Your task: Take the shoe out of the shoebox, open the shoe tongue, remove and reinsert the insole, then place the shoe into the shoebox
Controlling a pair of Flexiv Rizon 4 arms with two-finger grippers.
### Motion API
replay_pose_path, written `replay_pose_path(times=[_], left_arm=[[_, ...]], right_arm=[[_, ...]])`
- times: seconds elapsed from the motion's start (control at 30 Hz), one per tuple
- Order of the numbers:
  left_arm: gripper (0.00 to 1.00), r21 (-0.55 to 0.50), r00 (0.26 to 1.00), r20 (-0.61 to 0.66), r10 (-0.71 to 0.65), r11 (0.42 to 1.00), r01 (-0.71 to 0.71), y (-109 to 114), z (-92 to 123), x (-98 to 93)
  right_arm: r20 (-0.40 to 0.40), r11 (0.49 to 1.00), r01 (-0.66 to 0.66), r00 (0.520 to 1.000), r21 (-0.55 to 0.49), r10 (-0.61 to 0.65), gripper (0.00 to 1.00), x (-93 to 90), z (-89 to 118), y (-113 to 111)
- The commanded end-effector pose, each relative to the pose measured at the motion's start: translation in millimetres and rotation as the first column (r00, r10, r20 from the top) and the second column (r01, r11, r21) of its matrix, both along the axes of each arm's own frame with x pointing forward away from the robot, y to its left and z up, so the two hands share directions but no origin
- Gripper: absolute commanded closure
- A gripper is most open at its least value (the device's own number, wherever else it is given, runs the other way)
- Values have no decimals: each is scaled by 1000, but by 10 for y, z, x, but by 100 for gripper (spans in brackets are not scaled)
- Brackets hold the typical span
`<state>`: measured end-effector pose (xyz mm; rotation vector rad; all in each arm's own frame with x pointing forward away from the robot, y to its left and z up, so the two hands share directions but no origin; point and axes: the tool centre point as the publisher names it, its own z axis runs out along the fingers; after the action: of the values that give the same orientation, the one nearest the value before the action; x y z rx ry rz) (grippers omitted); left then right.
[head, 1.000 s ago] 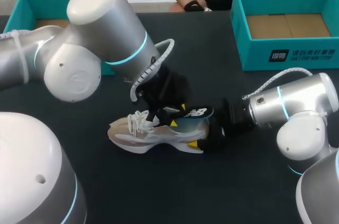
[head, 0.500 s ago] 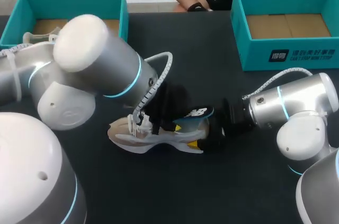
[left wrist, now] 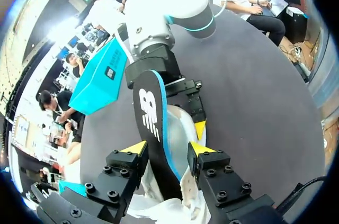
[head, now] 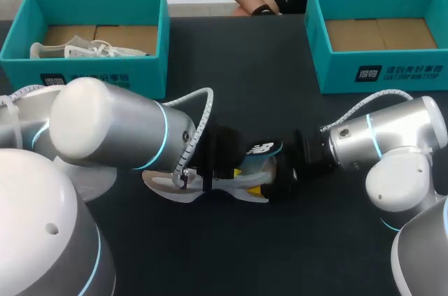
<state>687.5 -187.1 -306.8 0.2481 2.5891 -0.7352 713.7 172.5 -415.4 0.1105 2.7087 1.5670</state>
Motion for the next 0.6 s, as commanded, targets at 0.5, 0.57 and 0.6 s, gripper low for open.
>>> replay_pose_path(times=[0.5, 0.57, 0.6], left_arm=[[56, -71, 998, 36, 54, 996, -51, -135, -141, 173], [68, -73, 998, 35, 56, 996, -53, -148, -144, 177], [78, -73, 998, 33, 56, 996, -53, -158, -148, 182]], right_arm=[[0, 1000, 2, 1000, -6, -2, 100, 7, -33, 39], [0, 1000, 2, 1000, -6, -2, 100, 7, -33, 39], [0, 1000, 2, 1000, -6, -2, 100, 7, -33, 39]])
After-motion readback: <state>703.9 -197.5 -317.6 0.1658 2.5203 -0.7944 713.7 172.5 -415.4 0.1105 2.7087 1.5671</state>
